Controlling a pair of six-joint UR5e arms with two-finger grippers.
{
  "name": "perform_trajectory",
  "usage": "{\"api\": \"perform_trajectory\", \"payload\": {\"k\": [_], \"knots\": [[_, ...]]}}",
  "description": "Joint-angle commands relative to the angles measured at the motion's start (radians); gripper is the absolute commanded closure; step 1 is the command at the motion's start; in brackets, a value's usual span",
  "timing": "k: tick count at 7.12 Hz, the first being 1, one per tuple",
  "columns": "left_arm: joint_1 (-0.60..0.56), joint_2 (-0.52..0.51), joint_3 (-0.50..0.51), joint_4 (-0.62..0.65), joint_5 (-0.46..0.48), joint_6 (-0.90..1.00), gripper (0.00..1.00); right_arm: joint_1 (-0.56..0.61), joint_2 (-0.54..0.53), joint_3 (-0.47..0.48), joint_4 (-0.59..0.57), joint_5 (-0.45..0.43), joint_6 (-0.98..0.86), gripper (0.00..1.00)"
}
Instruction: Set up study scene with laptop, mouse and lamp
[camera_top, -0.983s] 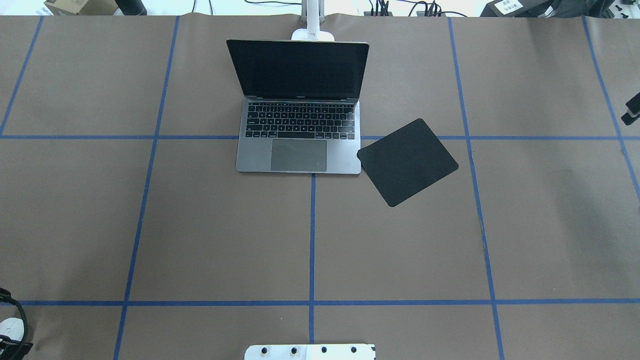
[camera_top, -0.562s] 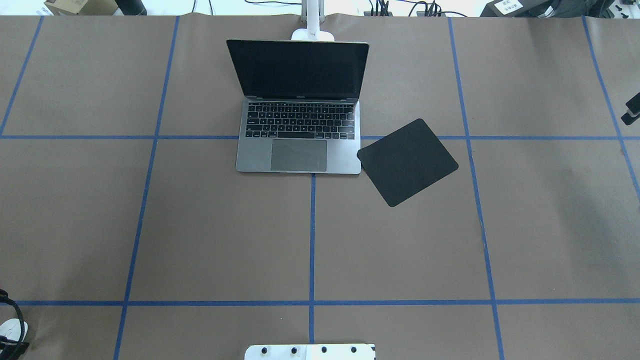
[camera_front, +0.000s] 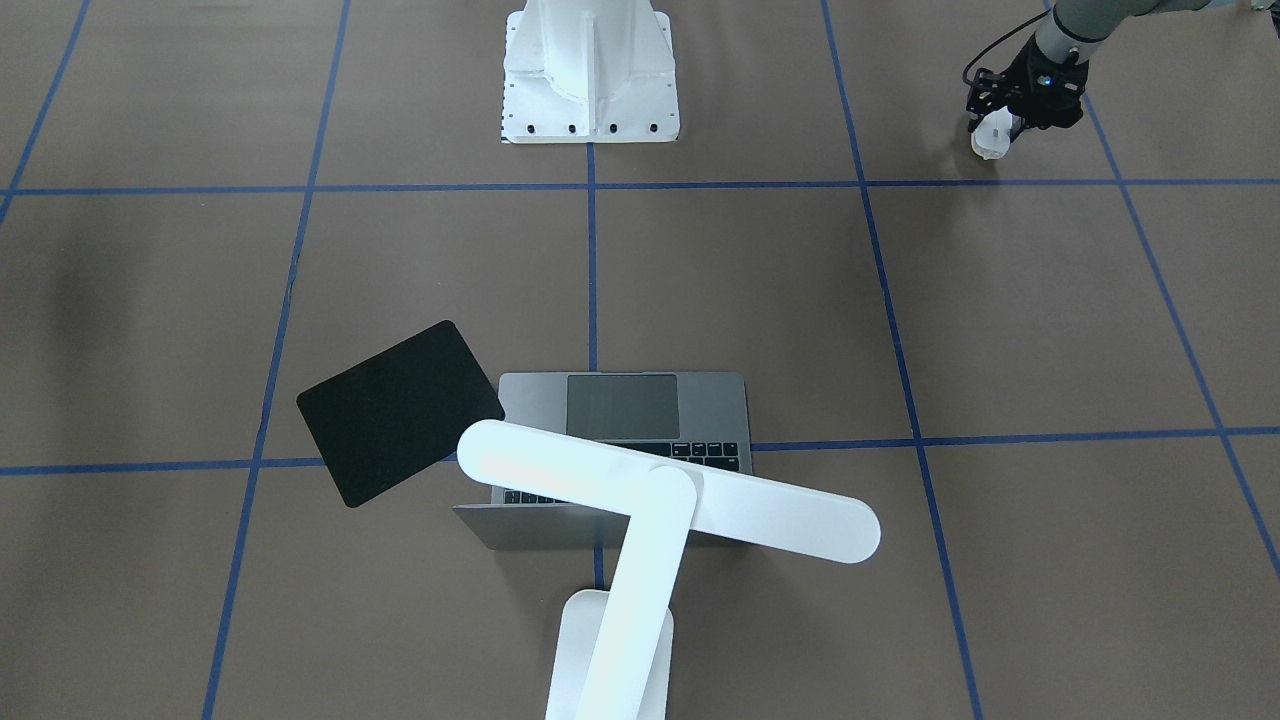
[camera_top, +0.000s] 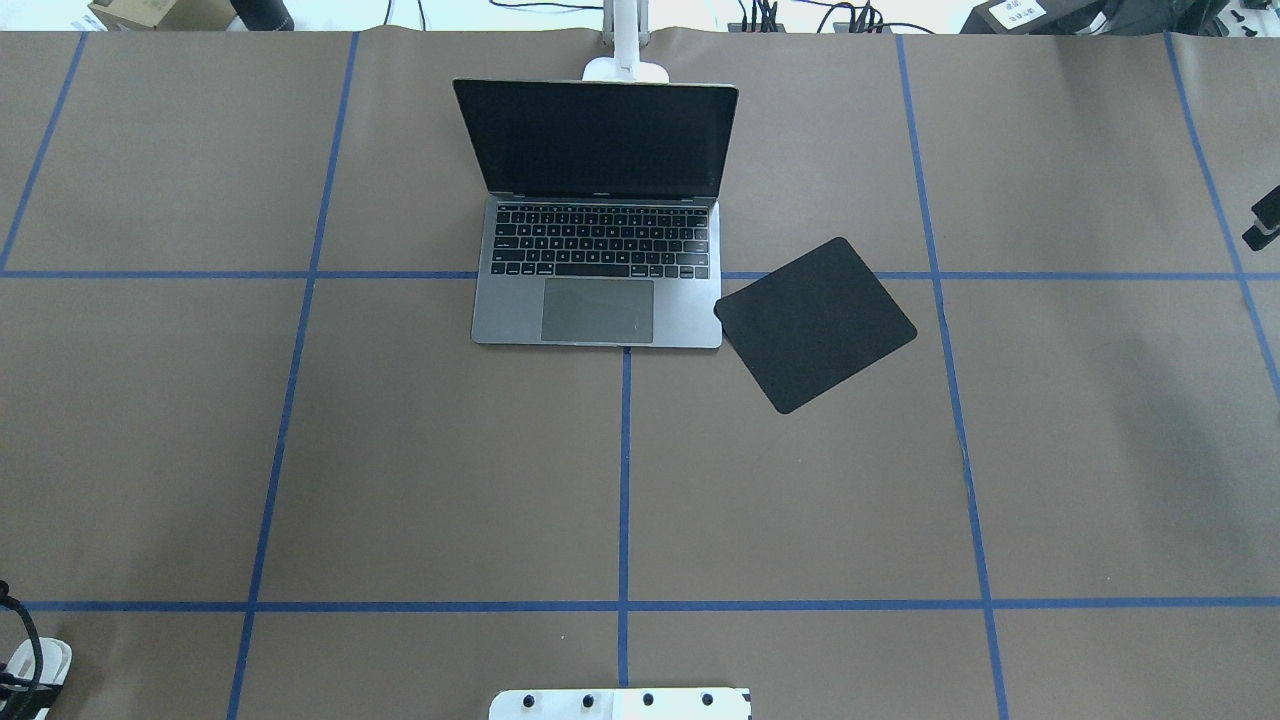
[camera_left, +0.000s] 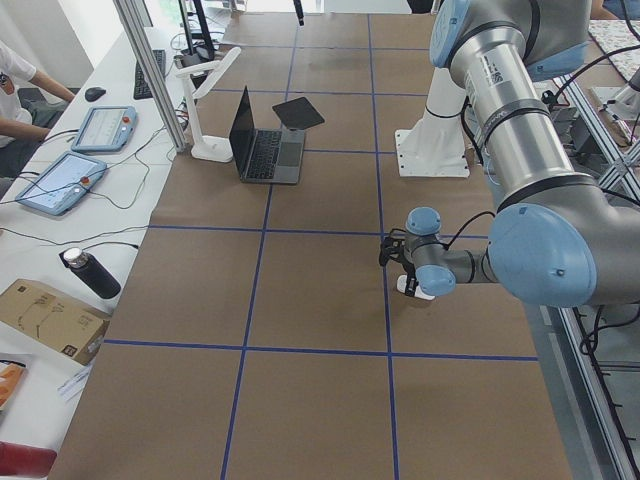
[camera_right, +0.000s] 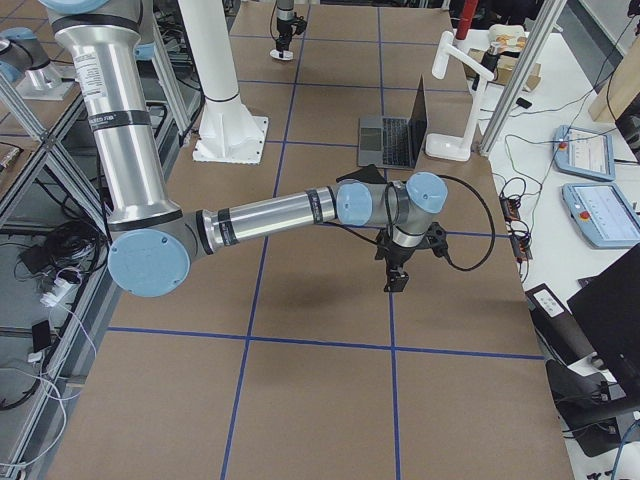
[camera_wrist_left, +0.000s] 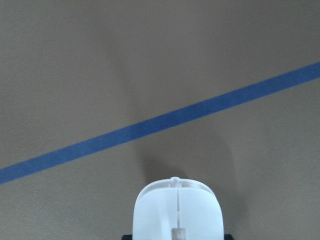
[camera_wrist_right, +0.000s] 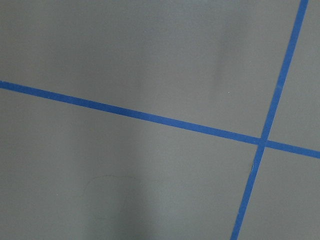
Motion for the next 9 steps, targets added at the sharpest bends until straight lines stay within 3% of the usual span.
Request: {"api": "perform_trajectory", "payload": {"k": [1, 2, 4, 7, 9], "knots": [[-0.011, -0.064, -0.059, 0.013, -0.038, -0.022, 1.00, 0.000, 0.000, -0.004, 0.000, 0.000, -0.001, 0.02], [-0.020, -0.123, -0.063, 0.025, -0.043, -0.046, 1.00, -0.002, 0.001, -0.009, 0.000, 0.000, -0.001, 0.02], [-0.130, -0.241, -0.113, 0.187, -0.124, -0.048, 1.00, -0.005, 0.002, -0.012, 0.000, 0.000, -0.001, 0.02], [-0.195, -0.603, -0.126, 0.541, -0.127, -0.046, 1.00, -0.011, 0.008, -0.029, 0.000, 0.000, -0.001, 0.02], [-0.229, -0.804, -0.114, 0.706, -0.123, -0.046, 1.00, -0.017, 0.015, -0.040, 0.002, 0.000, -0.002, 0.02]]}}
